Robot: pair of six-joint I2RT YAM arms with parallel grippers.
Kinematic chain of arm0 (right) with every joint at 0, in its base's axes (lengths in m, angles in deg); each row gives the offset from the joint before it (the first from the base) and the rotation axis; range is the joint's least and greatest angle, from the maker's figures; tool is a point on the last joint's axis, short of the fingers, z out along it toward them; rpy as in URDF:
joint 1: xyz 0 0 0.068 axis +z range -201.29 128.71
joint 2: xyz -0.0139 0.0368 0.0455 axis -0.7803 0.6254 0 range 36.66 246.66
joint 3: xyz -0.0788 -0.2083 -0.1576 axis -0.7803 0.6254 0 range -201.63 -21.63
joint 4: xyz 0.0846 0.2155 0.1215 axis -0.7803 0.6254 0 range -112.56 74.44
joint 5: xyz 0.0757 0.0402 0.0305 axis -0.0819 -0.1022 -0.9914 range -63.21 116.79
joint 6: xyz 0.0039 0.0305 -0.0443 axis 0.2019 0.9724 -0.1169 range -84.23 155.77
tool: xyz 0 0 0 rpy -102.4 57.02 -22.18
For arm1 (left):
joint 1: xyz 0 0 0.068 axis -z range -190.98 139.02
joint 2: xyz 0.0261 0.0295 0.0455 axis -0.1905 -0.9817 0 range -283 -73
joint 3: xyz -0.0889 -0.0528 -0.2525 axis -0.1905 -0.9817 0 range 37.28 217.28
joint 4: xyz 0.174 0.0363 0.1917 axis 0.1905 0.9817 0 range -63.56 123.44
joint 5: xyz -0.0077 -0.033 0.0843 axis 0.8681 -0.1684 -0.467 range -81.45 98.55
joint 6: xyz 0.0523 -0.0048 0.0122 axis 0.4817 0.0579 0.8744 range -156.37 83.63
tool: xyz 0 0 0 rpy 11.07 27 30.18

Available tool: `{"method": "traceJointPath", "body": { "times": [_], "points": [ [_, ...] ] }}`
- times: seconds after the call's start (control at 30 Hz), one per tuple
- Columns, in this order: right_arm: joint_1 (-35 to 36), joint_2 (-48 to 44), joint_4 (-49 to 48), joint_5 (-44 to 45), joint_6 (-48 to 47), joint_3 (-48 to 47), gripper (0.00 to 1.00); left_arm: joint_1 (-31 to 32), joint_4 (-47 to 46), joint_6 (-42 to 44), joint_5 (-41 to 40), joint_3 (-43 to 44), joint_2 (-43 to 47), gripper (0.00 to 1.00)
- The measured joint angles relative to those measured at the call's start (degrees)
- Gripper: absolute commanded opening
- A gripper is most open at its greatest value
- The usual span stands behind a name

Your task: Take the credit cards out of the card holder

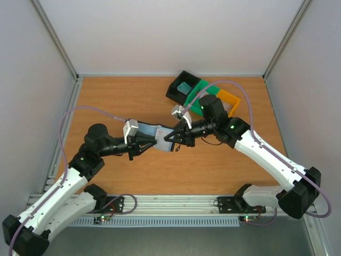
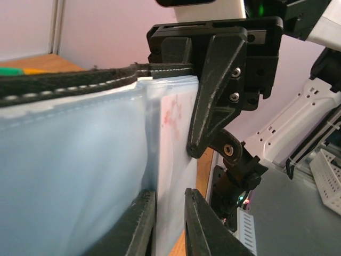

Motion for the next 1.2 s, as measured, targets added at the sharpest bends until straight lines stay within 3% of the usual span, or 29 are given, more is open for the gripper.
{"method": "traceJointPath", "body": {
  "times": [0.13, 0.53, 0.9, 0.93, 1.1, 1.2],
  "points": [
    [0.0, 0.7, 0.4, 0.2, 0.3, -0.7, 0.02, -0.2, -0.2, 0.0, -1.0, -0.4, 0.0, 0.01],
    [-2.9, 1.3, 0.6, -3.5, 0.2, -0.6, 0.09, -0.5, -0.9, 0.0, -1.3, -0.3, 0.7, 0.00],
    [-4.9, -1.6, 5.0, -6.4, -4.9, -0.2, 0.09, -2.2, -1.5, -0.7, 3.5, -0.1, 1.2, 0.00],
    [-5.0, -1.8, 5.9, -6.6, -5.6, -0.3, 0.09, -2.3, -1.5, -0.7, 3.6, -0.1, 1.2, 0.05],
    [-5.0, -1.4, 9.0, -7.5, -7.2, -1.9, 0.09, -2.3, -0.7, 0.9, 4.5, 0.0, 2.1, 0.58],
    [-5.3, -0.9, 12.4, -7.7, -9.3, -3.9, 0.09, -2.3, 2.0, 2.5, 3.1, 1.0, 3.6, 0.75]
  ]
}}
